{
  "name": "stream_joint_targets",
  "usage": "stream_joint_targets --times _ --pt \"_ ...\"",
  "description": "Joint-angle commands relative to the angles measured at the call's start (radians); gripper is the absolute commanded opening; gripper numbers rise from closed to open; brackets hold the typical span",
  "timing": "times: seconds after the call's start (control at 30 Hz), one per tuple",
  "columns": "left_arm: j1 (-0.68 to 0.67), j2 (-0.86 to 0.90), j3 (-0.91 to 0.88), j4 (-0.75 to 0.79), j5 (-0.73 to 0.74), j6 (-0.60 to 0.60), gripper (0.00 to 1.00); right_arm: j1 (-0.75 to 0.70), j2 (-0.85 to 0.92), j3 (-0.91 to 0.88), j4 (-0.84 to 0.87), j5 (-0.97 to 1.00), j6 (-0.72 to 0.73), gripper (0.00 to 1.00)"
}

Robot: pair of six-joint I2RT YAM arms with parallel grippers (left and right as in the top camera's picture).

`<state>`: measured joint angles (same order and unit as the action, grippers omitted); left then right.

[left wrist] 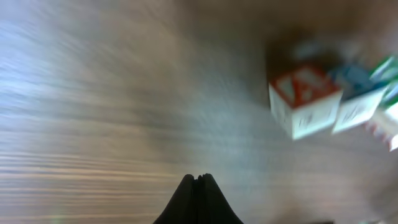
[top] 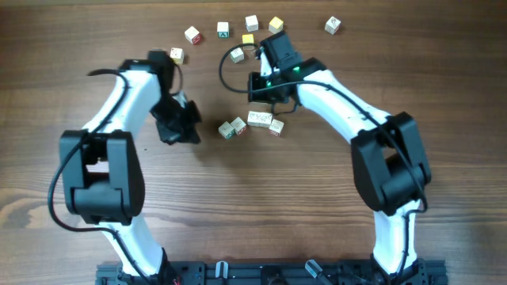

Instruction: Form a horizontal line

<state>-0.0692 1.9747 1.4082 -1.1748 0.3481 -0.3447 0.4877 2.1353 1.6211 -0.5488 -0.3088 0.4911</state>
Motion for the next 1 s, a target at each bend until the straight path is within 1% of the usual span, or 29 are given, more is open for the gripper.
stream_joint_targets --times 0.0,0.07,0.13,0.2,0.37,0.6,0.77,0.97 --pt "-0.029 -0.009 -0.053 0.024 0.037 0.028 0.04 -0.026 -0.034 0.023 -0.041 0.025 -0.019 0.04" --pt "-0.039 -0.009 -0.080 0.082 0.037 0.027 0.04 -0.045 -0.034 0.023 -0.072 0.024 -0.016 0.04" --pt "-0.048 -0.009 -0.122 0.185 0.037 0.023 0.04 -0.068 -0.034 0.023 -0.117 0.024 -0.009 0.04" --pt "-0.053 -0.009 -0.154 0.252 0.037 0.018 0.04 -0.081 -0.034 0.023 -0.147 0.024 -0.009 0.04" --pt "-0.053 -0.009 -0.233 0.393 0.038 -0.038 0.04 -0.102 -0.034 0.023 -0.202 0.025 -0.020 0.04" --pt "-0.053 -0.009 -0.264 0.418 0.049 -0.056 0.04 -0.102 -0.034 0.023 -0.204 0.026 -0.020 0.04" --pt "-0.053 -0.009 -0.264 0.477 0.053 -0.076 0.04 -0.102 -0.034 0.023 -0.205 0.025 -0.020 0.04" --pt "-0.053 -0.009 -0.264 0.528 0.113 -0.090 0.04 -0.102 -0.034 0.023 -0.205 0.025 -0.020 0.04"
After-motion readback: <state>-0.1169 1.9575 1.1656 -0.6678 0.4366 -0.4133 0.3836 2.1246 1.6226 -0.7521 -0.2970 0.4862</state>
